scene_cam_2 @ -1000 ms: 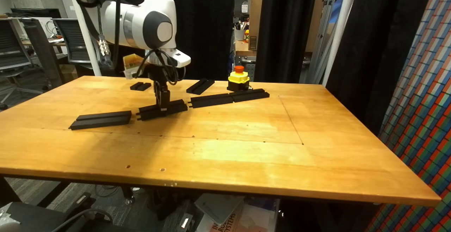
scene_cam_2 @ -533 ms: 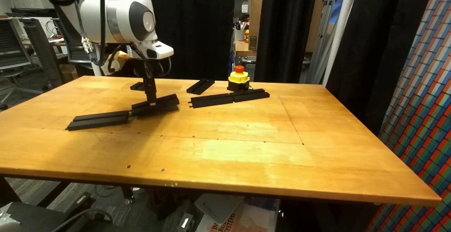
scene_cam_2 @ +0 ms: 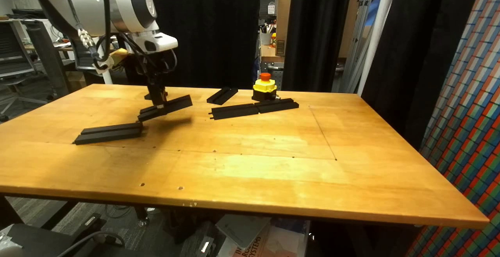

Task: Stack the black objects

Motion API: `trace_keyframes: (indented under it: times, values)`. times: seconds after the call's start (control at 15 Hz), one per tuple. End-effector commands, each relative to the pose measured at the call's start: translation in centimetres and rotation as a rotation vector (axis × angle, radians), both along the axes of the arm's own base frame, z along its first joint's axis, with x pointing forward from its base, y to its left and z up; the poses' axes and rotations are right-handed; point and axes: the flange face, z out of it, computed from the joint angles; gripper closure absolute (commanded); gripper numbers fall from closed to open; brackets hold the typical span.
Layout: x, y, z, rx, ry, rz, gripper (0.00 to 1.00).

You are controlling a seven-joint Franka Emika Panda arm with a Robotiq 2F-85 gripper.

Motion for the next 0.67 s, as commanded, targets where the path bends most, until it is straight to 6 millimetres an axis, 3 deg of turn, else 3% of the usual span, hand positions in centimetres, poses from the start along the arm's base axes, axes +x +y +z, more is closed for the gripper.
trace_keyframes:
  times: [0.0, 0.27, 0.6]
  values:
    - [-2.3, 2.5, 1.1, 0.047, 0.011, 0.023, 0.55]
    - [-4.1, 5.1, 0.5, 0.104, 0.042, 0.030, 0.55]
    - [-5.8, 6.6, -0.4, 0.161, 0.066, 0.003, 0.55]
